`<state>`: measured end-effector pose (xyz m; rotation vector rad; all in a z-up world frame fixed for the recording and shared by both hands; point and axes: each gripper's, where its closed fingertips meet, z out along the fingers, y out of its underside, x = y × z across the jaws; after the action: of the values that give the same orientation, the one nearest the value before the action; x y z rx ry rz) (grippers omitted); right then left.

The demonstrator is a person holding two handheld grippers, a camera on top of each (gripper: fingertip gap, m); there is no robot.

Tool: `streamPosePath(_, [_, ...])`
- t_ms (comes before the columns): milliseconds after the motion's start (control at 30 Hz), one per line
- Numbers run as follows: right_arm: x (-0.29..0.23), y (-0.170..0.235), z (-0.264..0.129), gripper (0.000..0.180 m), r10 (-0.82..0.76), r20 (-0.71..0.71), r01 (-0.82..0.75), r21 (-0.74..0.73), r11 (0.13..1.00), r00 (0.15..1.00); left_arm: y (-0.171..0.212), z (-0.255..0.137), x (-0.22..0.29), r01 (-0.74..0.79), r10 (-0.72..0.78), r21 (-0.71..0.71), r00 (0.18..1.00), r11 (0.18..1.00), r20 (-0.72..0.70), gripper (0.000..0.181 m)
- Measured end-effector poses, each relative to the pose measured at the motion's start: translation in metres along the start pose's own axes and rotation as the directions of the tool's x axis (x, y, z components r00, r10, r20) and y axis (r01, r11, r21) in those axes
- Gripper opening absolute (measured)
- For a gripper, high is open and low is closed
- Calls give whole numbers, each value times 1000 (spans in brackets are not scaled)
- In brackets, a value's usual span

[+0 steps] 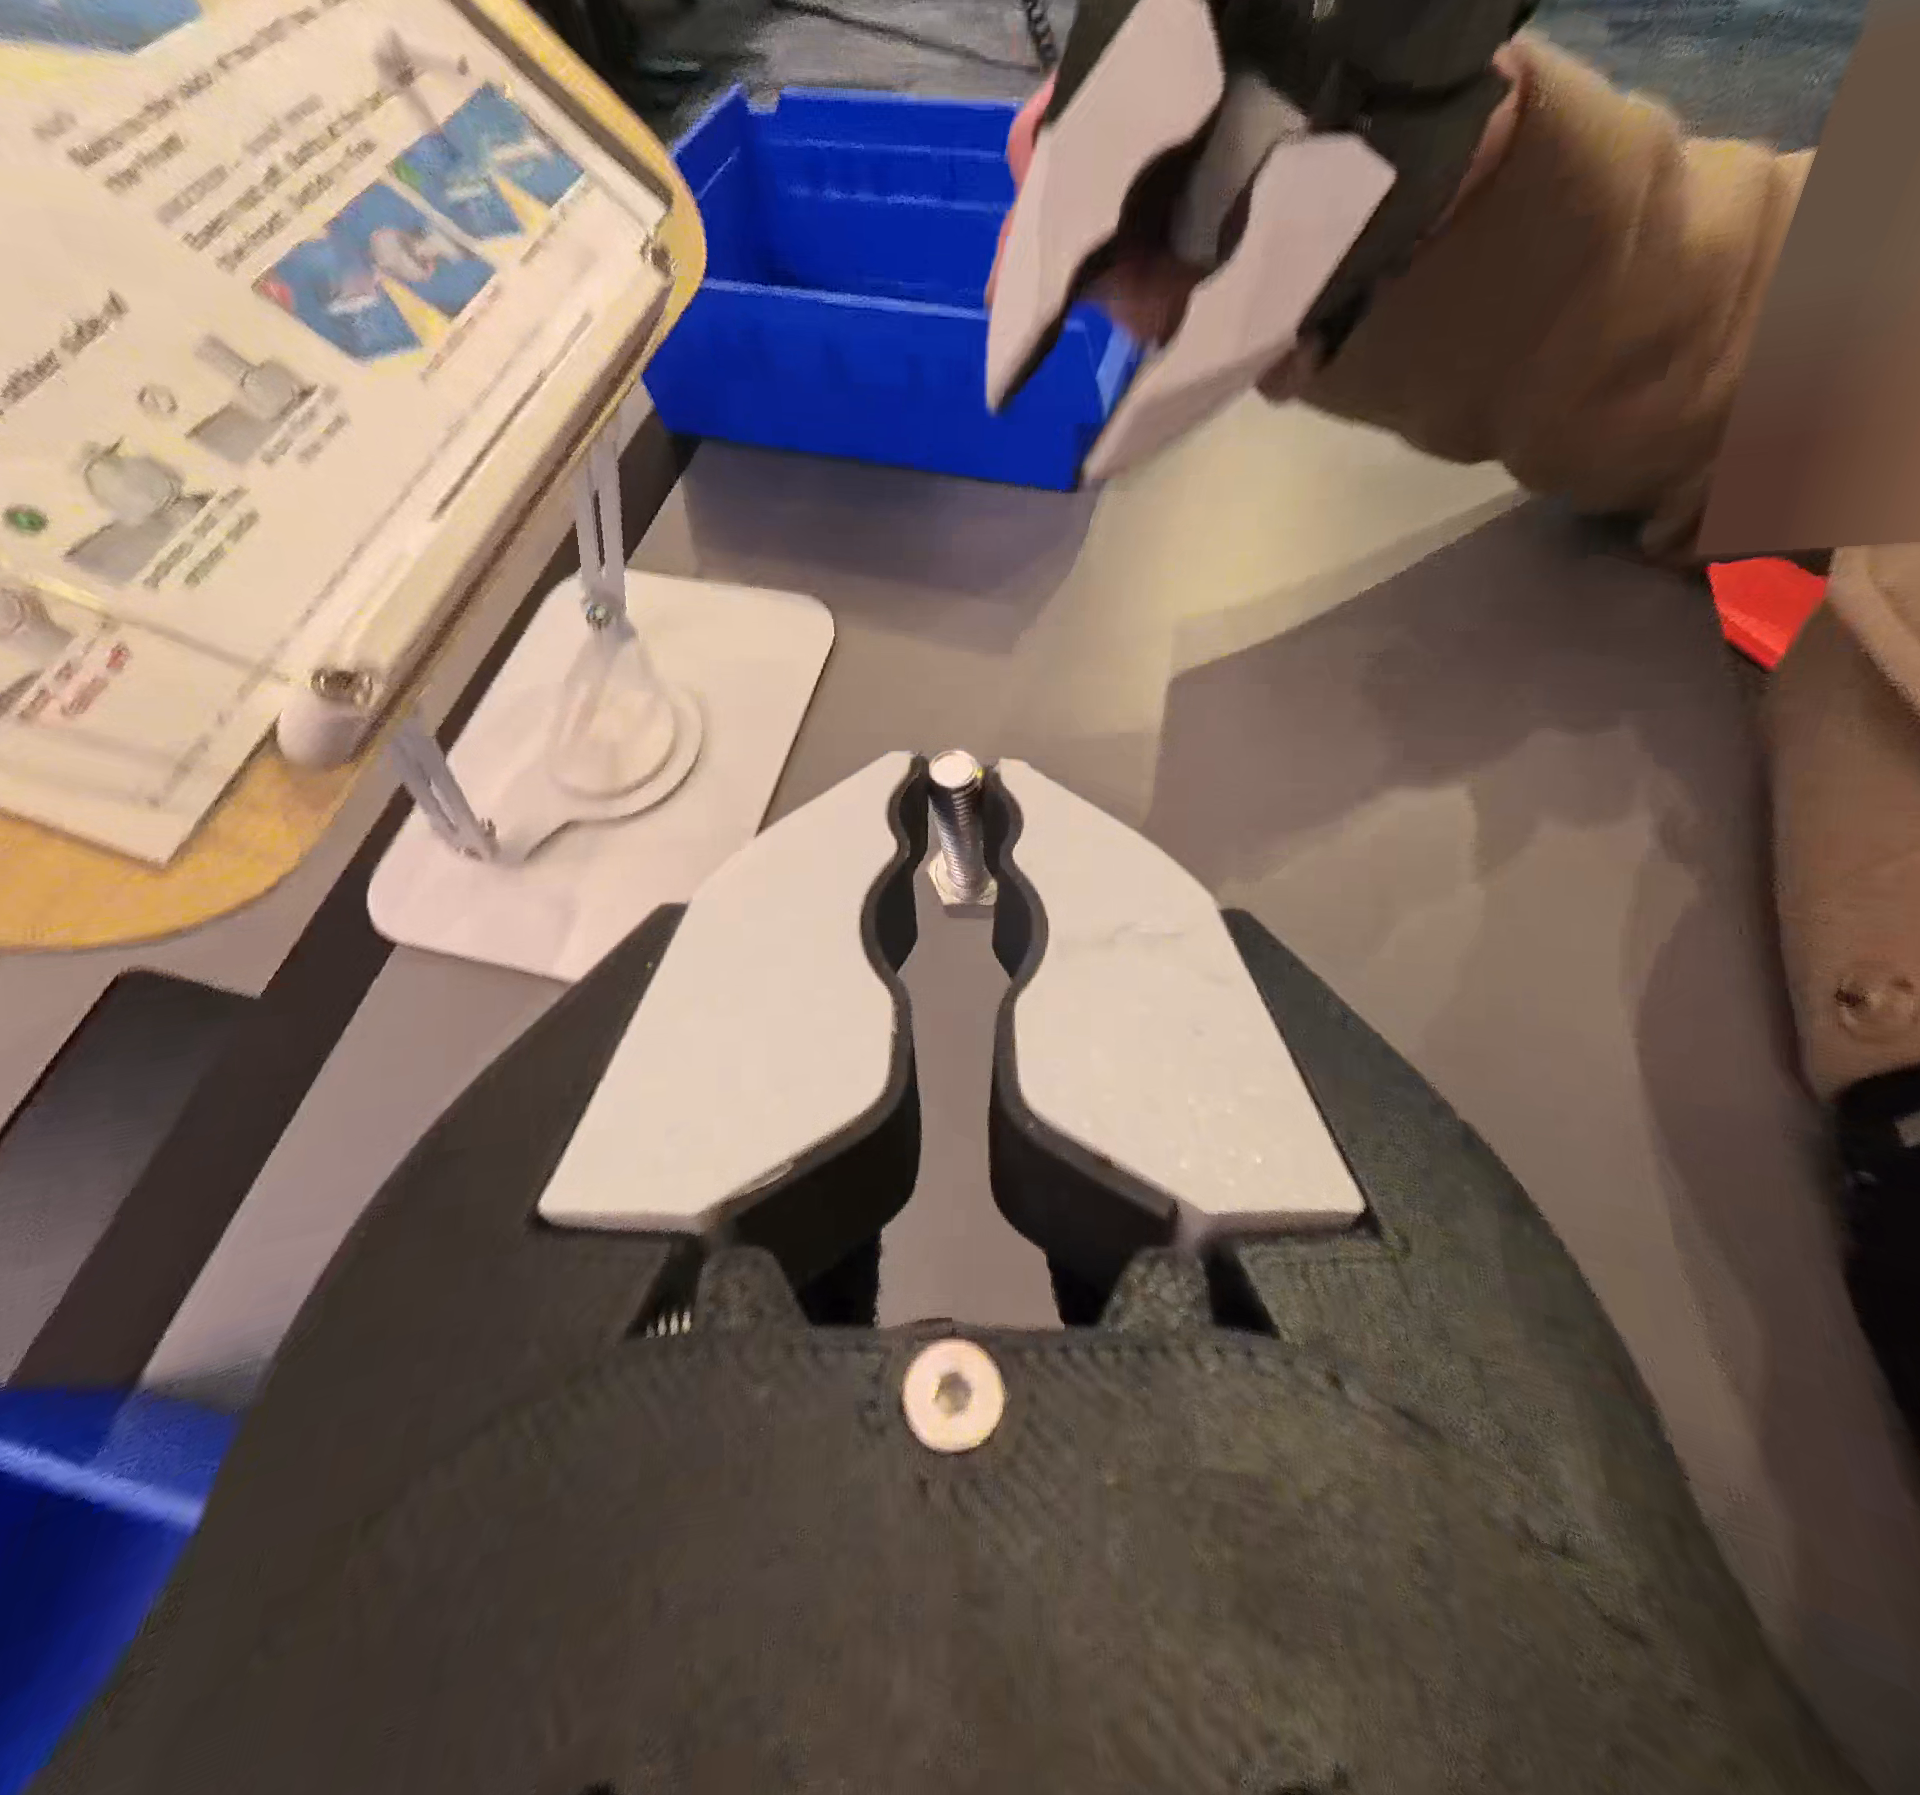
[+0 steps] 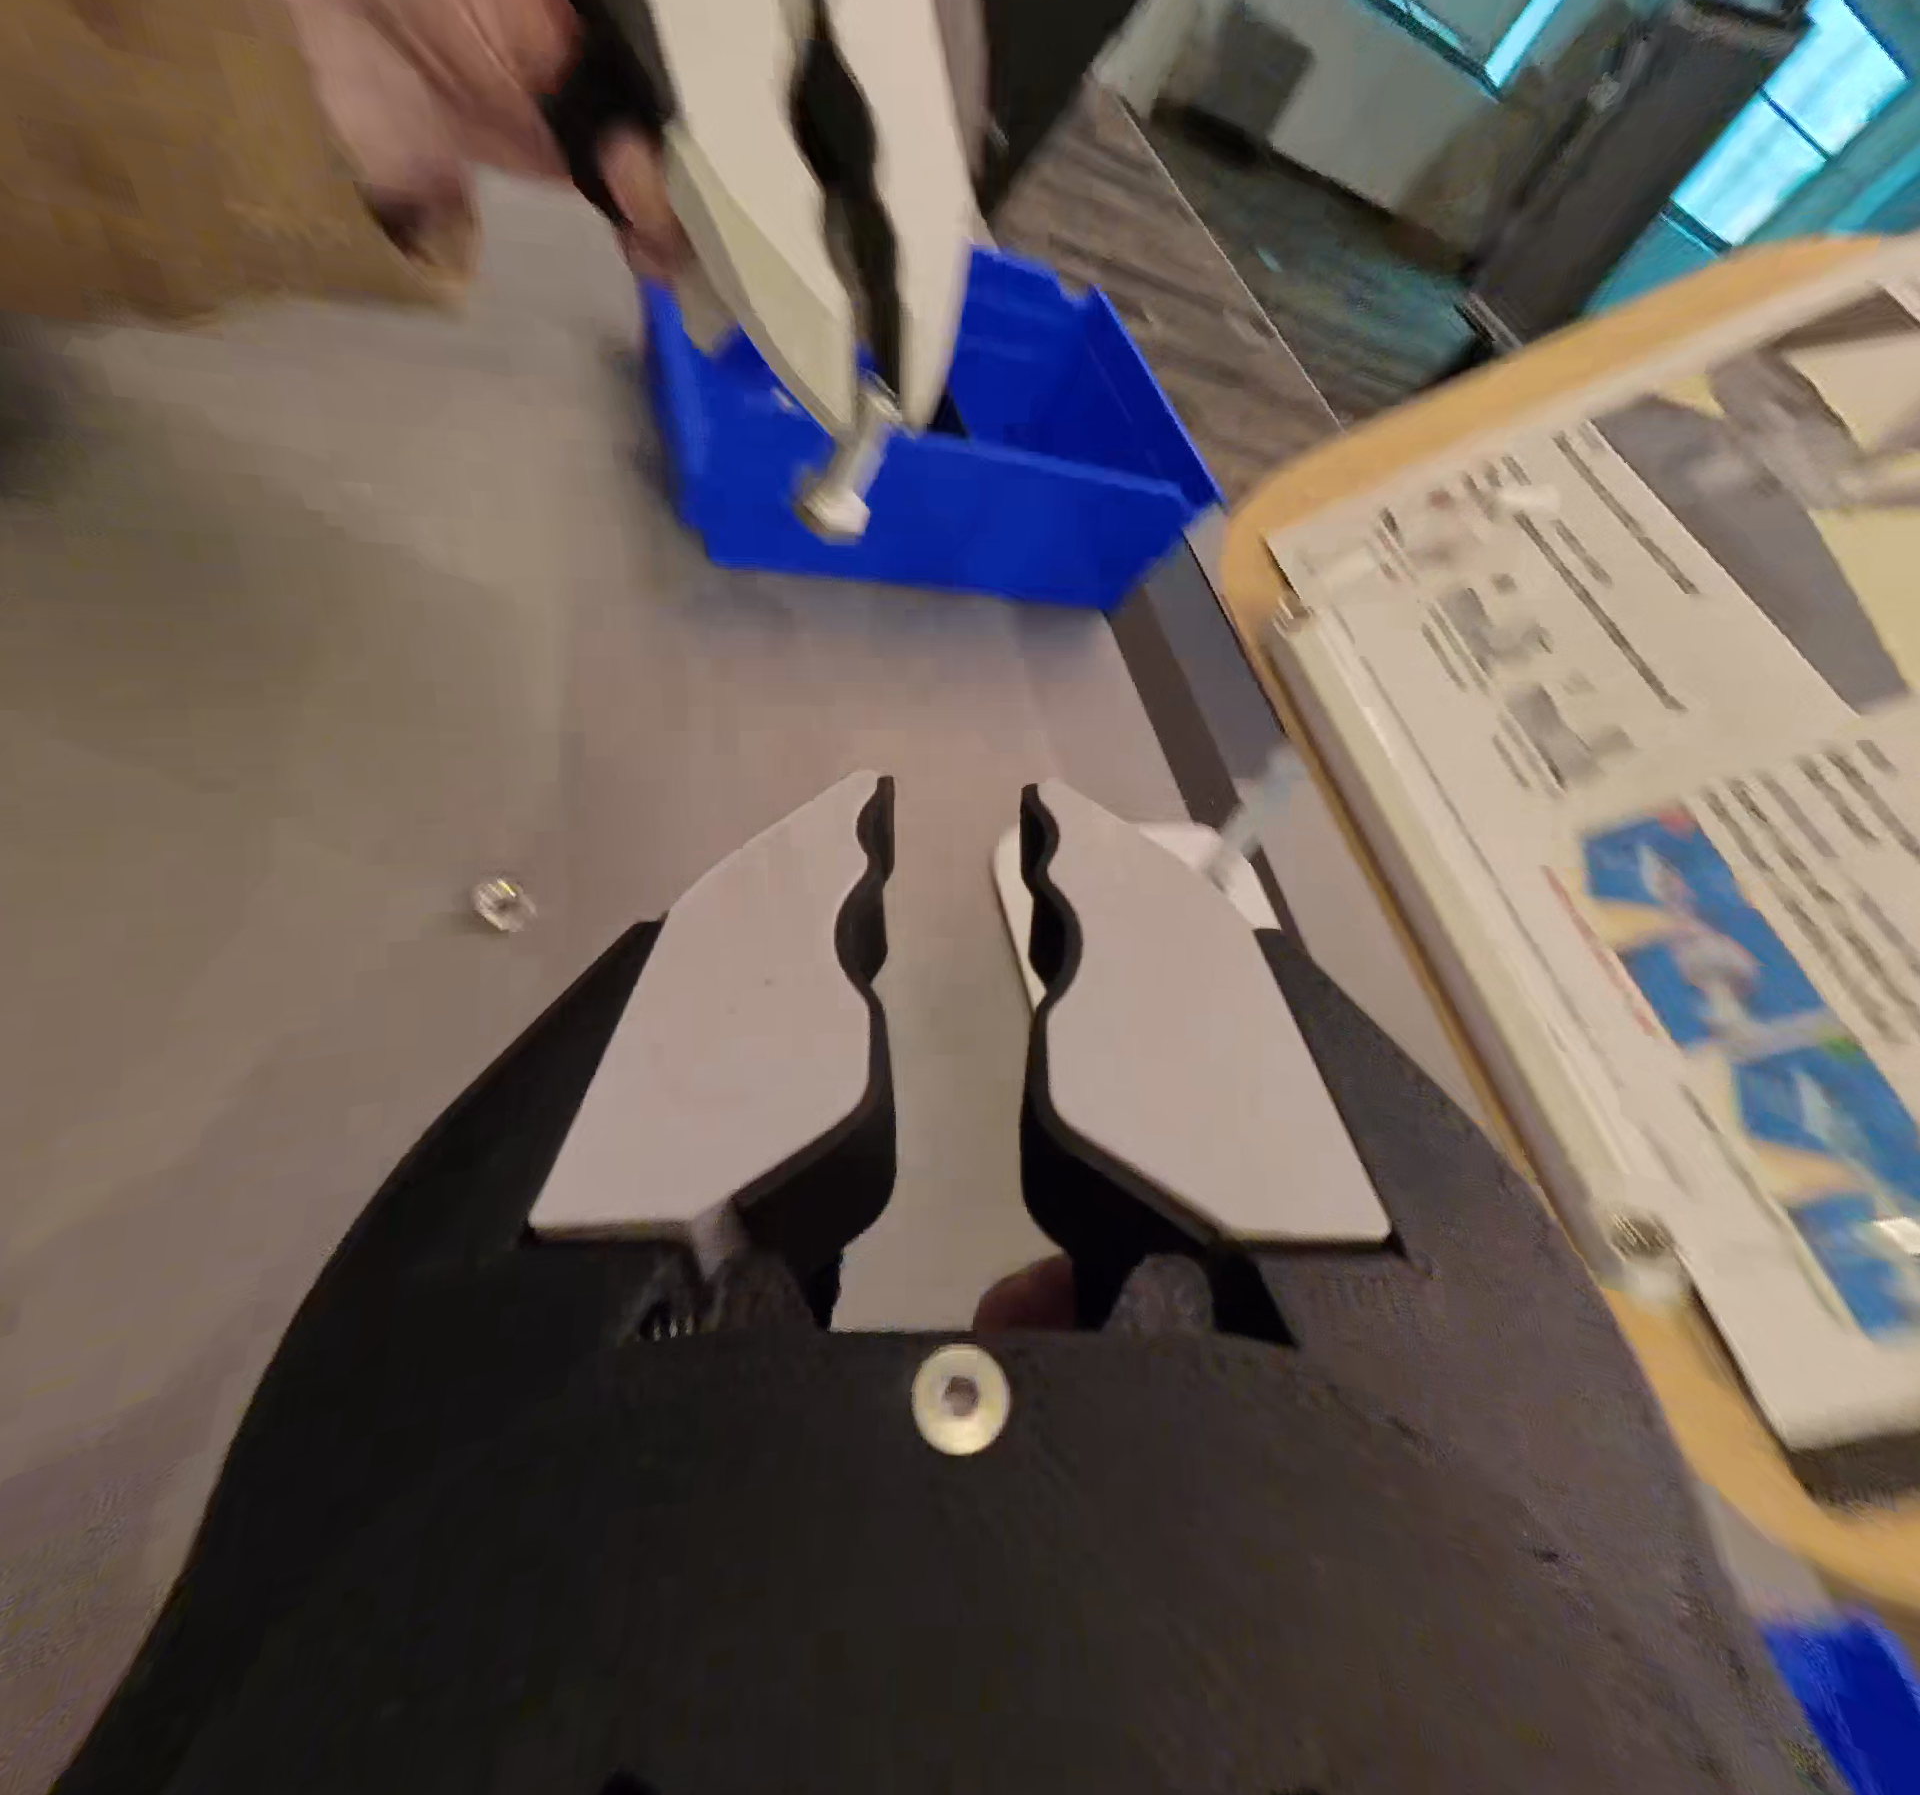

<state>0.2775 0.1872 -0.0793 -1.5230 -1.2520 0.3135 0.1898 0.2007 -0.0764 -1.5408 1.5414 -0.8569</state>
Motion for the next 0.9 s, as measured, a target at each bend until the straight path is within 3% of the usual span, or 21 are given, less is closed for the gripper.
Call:
streamPosePath(167, [-13, -24, 29, 26, 39, 90, -48, 91, 995, 995, -19, 10, 5, -17, 21, 82, 999, 997, -40, 9])
streamPosePath(433, [-25, -31, 54, 26, 78, 154, -97, 126, 987, 985, -25, 22, 12, -31, 36, 65, 997, 997, -69, 9])
streamPosePath(600, [-23, -39, 56, 14, 111, 168, -139, 168, 976, 979, -30, 26, 15, -27, 35, 91, 995, 995, -93, 9])
streamPosePath(900, [-16, -49, 50, 10, 201, 205, -251, 260, 932, 958, -40, 18, 13, -16, 32, 161, 995, 987, -94, 13])
